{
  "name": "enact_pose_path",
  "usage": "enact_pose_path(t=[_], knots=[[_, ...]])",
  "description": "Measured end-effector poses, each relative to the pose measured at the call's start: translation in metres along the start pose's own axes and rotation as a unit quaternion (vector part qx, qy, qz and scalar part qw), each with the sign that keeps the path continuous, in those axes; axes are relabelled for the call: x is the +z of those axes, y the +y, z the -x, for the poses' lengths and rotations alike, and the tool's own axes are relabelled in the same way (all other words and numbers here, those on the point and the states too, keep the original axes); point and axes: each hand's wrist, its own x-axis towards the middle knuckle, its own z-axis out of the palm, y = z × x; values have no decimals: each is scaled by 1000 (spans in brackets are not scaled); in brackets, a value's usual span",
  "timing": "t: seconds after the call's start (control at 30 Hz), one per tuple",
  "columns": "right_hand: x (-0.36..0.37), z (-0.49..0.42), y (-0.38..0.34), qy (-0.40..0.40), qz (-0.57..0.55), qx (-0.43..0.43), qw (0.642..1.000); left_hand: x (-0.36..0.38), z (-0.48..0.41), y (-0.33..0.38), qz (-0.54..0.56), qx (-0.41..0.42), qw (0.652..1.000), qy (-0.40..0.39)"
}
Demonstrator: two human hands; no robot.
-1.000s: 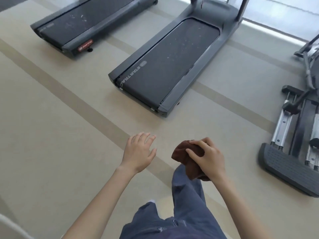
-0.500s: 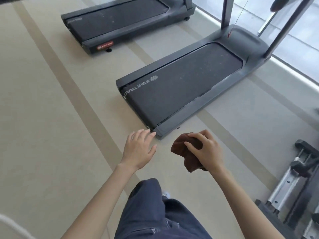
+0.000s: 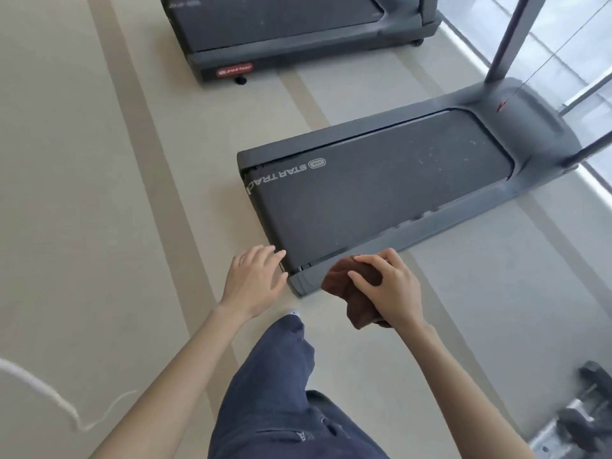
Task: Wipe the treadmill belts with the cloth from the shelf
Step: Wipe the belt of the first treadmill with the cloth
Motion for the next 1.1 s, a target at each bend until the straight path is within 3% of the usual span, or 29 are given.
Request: enact_pose_path(t=[0.4,0.83,1.1], knots=[[18,-150,16,-75,25,-112,991,17,-85,-1,24,-86,996,0],[60,-250,125,-217,82,-304,924,143,-120,70,54,-260,964,9],[175,-290,193,-216,51,-262,939,270,-150,62,62,-298,952,-19]])
